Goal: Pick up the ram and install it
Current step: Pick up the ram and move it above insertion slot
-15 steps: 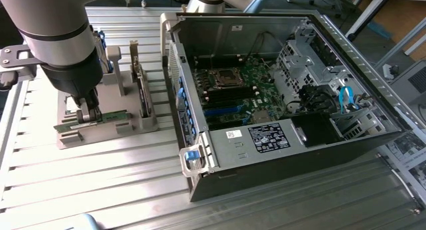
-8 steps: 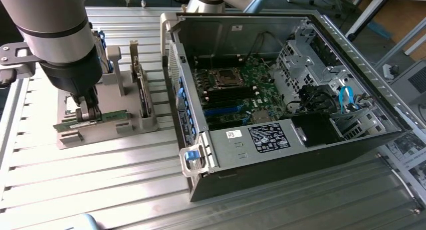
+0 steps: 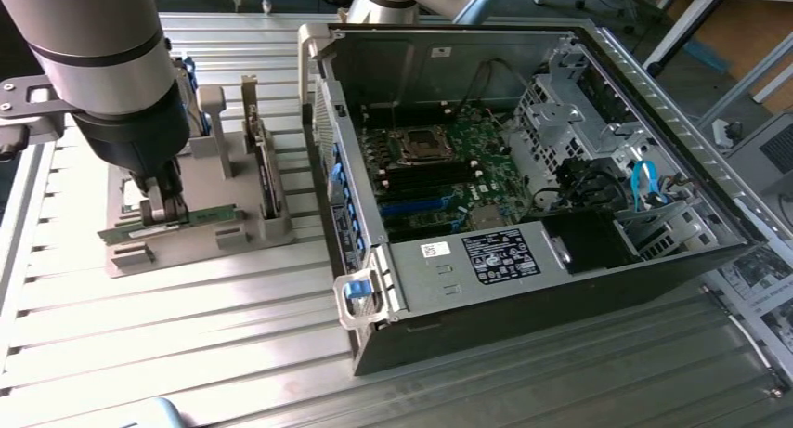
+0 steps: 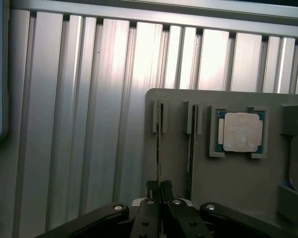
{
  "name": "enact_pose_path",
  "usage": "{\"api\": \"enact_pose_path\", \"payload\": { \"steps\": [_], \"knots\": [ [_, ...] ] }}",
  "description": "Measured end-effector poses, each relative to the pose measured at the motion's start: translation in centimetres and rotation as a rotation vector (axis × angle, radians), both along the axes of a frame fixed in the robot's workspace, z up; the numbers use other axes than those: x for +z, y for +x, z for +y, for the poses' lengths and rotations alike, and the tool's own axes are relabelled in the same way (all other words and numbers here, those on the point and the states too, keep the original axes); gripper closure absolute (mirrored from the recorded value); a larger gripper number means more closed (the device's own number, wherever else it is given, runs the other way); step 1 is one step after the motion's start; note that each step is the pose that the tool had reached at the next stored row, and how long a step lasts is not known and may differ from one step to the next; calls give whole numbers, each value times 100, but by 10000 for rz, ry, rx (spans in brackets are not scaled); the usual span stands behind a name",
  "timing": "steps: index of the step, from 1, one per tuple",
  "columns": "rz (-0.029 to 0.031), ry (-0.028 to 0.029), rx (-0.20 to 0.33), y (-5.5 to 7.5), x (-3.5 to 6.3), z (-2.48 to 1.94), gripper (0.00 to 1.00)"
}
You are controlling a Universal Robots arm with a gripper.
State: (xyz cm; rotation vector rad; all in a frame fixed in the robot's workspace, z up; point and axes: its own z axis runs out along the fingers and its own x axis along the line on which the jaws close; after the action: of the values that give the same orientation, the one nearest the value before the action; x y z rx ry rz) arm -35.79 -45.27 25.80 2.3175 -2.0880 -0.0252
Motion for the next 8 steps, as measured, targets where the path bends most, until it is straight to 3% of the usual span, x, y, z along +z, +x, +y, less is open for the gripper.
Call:
{"api": "enact_pose_path", "payload": {
  "steps": [8],
  "knots": [
    [-1, -21, 0, 0, 33, 3, 88]
  ]
}}
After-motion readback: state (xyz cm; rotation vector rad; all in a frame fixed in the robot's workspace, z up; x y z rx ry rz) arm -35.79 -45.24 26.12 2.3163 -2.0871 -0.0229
